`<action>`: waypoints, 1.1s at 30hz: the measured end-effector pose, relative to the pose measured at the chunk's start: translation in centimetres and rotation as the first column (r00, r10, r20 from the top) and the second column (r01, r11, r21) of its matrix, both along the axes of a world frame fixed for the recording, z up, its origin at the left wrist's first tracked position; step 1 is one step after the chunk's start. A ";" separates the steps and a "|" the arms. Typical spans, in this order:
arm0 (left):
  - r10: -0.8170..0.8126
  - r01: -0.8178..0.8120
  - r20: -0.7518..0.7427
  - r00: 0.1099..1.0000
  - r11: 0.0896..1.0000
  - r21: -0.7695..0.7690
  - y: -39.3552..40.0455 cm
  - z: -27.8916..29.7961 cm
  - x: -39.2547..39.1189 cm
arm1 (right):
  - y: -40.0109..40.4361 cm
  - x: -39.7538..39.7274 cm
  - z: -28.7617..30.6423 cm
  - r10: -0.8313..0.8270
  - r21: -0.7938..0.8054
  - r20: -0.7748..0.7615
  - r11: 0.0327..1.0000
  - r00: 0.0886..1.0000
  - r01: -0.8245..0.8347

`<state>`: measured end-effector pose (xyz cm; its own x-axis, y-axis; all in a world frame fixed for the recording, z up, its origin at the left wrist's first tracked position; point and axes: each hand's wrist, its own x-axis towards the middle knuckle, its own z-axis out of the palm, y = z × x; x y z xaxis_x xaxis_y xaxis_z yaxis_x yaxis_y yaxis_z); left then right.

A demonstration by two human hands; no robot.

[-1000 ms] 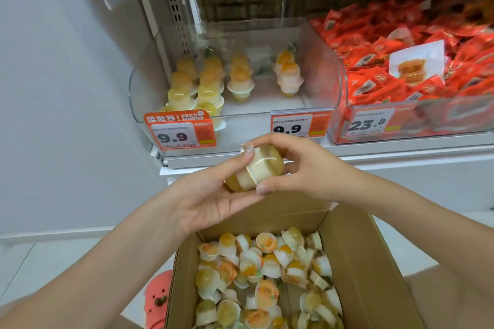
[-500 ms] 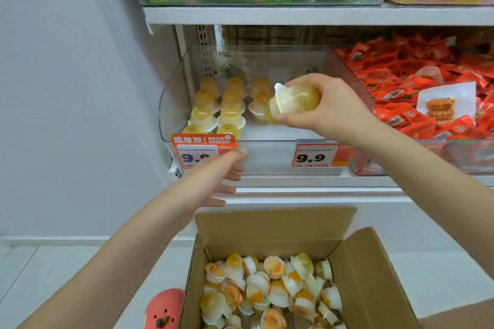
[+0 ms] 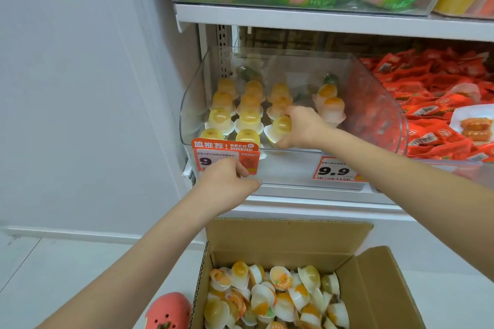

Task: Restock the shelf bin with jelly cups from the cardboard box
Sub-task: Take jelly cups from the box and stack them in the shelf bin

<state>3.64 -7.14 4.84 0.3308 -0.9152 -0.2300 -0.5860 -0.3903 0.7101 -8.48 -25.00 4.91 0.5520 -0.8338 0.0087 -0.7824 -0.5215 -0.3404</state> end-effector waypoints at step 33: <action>-0.186 0.187 0.051 0.981 0.982 -0.009 2.7 -4.9 -2.8 | 12.7 -11.8 -3.1 0.304 -0.342 0.325 0.921 0.896 -0.189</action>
